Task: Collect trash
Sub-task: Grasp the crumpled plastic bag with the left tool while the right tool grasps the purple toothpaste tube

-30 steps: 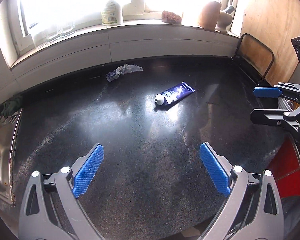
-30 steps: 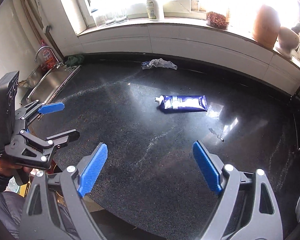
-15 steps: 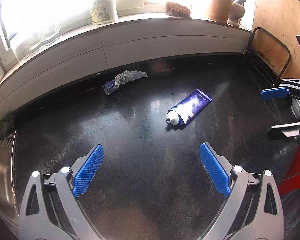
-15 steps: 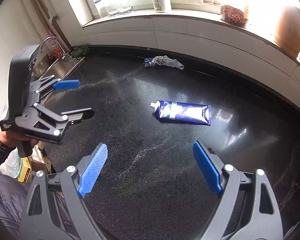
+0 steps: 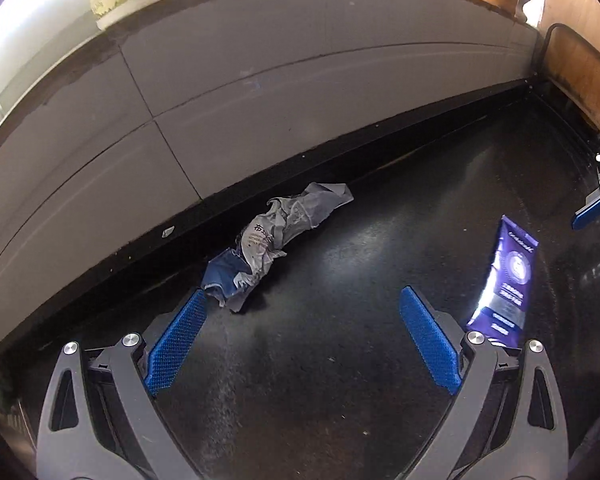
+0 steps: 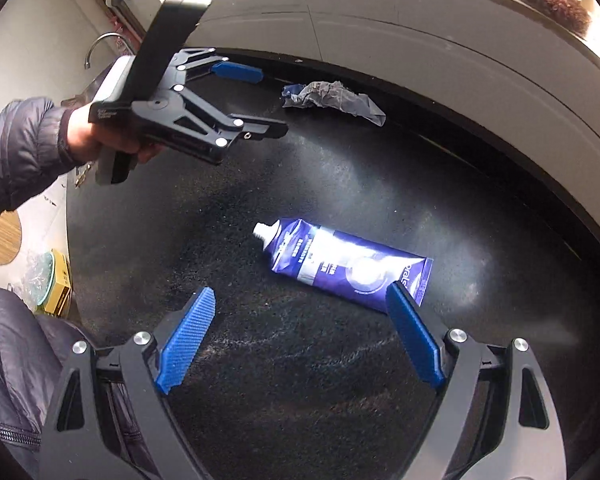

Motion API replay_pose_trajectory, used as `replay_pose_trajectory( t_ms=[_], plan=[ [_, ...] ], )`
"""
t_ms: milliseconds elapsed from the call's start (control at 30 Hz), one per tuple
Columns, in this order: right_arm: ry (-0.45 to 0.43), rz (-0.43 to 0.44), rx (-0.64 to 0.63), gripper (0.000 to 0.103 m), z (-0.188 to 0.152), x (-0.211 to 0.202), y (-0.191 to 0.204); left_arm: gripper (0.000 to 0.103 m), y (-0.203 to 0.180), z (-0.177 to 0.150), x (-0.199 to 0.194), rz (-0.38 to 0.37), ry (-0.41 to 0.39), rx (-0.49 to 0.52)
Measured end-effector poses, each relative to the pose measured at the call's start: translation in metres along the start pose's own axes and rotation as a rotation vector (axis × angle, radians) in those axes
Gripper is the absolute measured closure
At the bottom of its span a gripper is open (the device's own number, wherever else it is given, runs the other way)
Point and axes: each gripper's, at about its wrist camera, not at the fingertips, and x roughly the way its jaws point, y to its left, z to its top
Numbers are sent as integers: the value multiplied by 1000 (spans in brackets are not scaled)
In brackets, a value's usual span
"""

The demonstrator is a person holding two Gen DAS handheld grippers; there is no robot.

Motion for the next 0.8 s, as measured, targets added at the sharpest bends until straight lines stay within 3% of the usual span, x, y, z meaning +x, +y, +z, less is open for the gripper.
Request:
replay_pose_trajectory(
  t_ms=[267,533,633,733,767,800],
  plan=[
    [110,18,-207,19,14,44,-13,9,21,16,54,-97,39,73],
    [139,13,-364,20,14,72,-13,11,13,21,66,-171,6,151],
    [131,-3,-449,23,13,76,-6,27,5,22,62,-174,-16,140],
    [138,-26,-578,24,6,79,5,55,-2,24,57,-166,-25,139],
    [140,-14,-597,25,6,79,8,71,-5,25,56,-160,-24,139],
    [141,-8,-600,30,6,78,9,76,-6,26,55,-150,-20,137]
  ],
)
